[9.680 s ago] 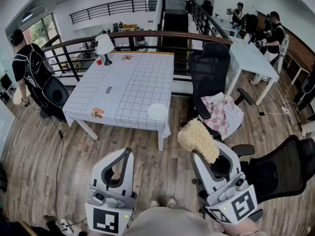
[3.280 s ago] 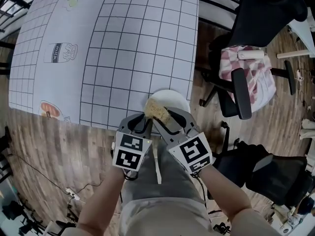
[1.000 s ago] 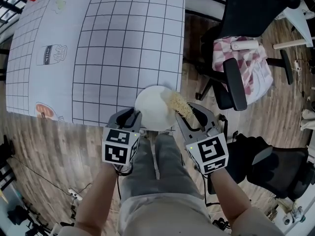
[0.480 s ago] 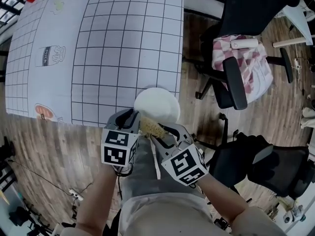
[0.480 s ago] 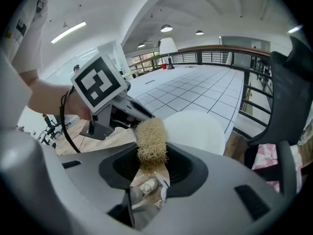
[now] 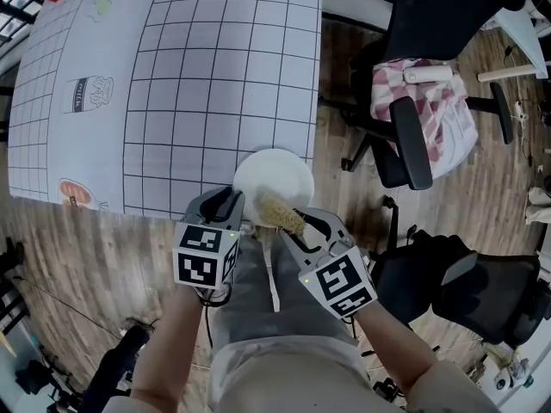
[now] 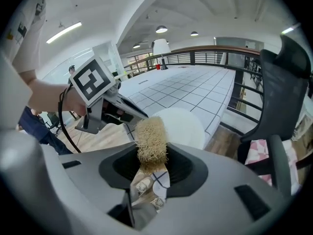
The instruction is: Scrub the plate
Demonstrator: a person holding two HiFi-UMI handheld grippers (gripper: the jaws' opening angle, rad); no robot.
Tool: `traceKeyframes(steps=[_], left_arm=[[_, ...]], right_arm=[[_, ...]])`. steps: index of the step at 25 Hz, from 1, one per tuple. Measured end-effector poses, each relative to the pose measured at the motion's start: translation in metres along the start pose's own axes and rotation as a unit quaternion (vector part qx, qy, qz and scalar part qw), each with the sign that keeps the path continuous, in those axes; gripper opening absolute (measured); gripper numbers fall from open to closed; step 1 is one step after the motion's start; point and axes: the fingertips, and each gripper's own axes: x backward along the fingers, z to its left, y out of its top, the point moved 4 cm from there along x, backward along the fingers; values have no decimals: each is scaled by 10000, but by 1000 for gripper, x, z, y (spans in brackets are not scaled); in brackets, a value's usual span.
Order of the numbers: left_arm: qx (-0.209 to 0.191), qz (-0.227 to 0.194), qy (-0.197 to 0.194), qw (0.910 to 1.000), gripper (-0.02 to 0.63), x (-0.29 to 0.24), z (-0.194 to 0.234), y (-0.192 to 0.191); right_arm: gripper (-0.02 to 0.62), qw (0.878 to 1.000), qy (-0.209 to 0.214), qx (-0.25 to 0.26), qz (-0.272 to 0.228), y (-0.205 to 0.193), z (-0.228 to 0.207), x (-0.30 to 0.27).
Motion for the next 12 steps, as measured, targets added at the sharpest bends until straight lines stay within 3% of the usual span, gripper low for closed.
traceKeyframes(steps=[8, 12], left_arm=[[-5, 51, -9, 10000, 92, 0, 0, 0], [-180, 124, 73, 9997, 92, -1, 0, 4]], right_arm=[[141, 9976, -657, -188, -74, -8, -40, 22], [141, 9932, -1079, -260, -357, -1, -55, 28]])
